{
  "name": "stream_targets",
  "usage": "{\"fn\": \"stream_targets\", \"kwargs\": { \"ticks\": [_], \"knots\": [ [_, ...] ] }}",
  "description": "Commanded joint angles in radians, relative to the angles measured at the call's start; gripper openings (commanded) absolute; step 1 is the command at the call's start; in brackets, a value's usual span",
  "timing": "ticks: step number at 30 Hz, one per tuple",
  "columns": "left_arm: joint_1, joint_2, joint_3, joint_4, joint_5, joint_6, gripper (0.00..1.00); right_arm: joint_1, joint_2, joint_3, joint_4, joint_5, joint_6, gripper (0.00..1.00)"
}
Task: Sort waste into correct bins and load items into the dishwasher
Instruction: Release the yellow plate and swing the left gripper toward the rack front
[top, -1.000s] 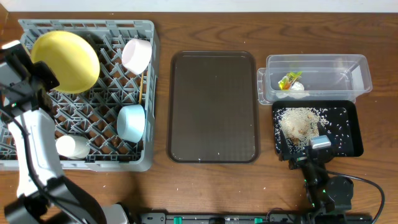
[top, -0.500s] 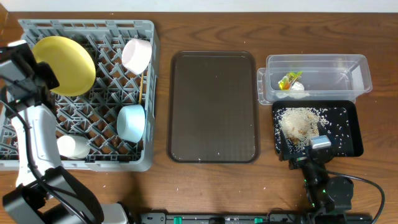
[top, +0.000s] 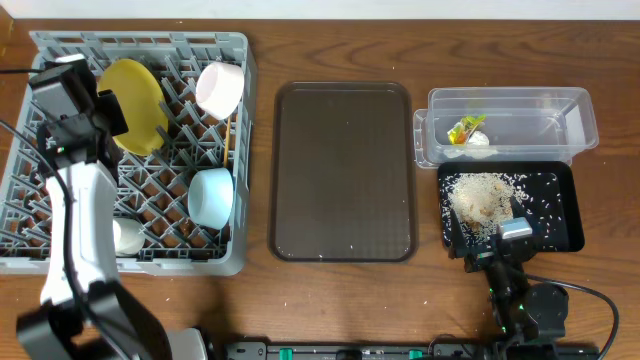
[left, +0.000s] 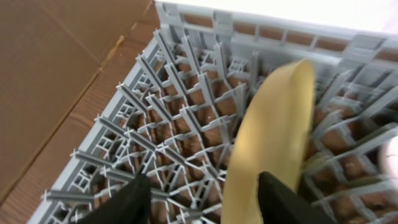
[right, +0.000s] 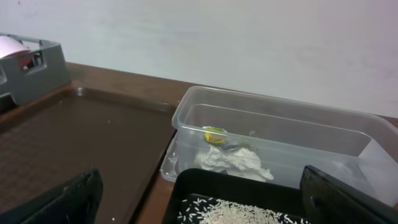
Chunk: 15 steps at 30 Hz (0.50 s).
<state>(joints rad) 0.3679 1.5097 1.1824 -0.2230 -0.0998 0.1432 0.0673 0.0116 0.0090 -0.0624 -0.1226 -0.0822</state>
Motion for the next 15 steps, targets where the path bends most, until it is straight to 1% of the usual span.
{"fn": "stream_targets", "kwargs": {
  "ticks": [1,2,3,4,5,7,8,12,13,15],
  "knots": [
    [-0.022,-0.15,0.007,-0.062,0.087,-0.063,0.65,-0.008,-0.005,-0.003,-0.001,0.002,-0.009,0.99],
    [-0.033,-0.183,0.007,-0.099,0.1,-0.079,0.7,-0.008,-0.005,-0.003,-0.001,0.002,-0.009,0.99],
    [-0.044,-0.212,0.007,-0.137,0.105,-0.101,0.72,-0.008,-0.005,-0.003,0.0,0.002,-0.009,0.99],
    [-0.07,-0.27,0.007,-0.223,0.119,-0.142,0.76,-0.008,-0.005,-0.003,0.0,0.002,-0.009,0.99],
    [-0.086,-0.297,0.007,-0.269,0.119,-0.162,0.79,-0.008,-0.005,-0.003,-0.001,0.002,-0.009,0.99],
    [-0.119,-0.343,0.007,-0.351,0.12,-0.208,0.82,-0.008,-0.005,-0.003,0.0,0.002,-0.009,0.99],
    [-0.144,-0.369,0.007,-0.399,0.145,-0.231,0.82,-0.008,-0.005,-0.003,0.0,0.002,-0.009,0.99],
    [-0.247,-0.432,0.007,-0.518,0.382,-0.232,0.84,-0.008,-0.005,-0.003,0.0,0.002,-0.009,0.99],
    [-0.278,-0.441,0.007,-0.537,0.43,-0.232,0.87,-0.008,-0.005,-0.003,-0.001,0.002,-0.009,0.99],
    [-0.336,-0.45,0.007,-0.561,0.482,-0.232,0.88,-0.008,-0.005,-0.003,-0.001,0.002,-0.009,0.99]
  ]
}}
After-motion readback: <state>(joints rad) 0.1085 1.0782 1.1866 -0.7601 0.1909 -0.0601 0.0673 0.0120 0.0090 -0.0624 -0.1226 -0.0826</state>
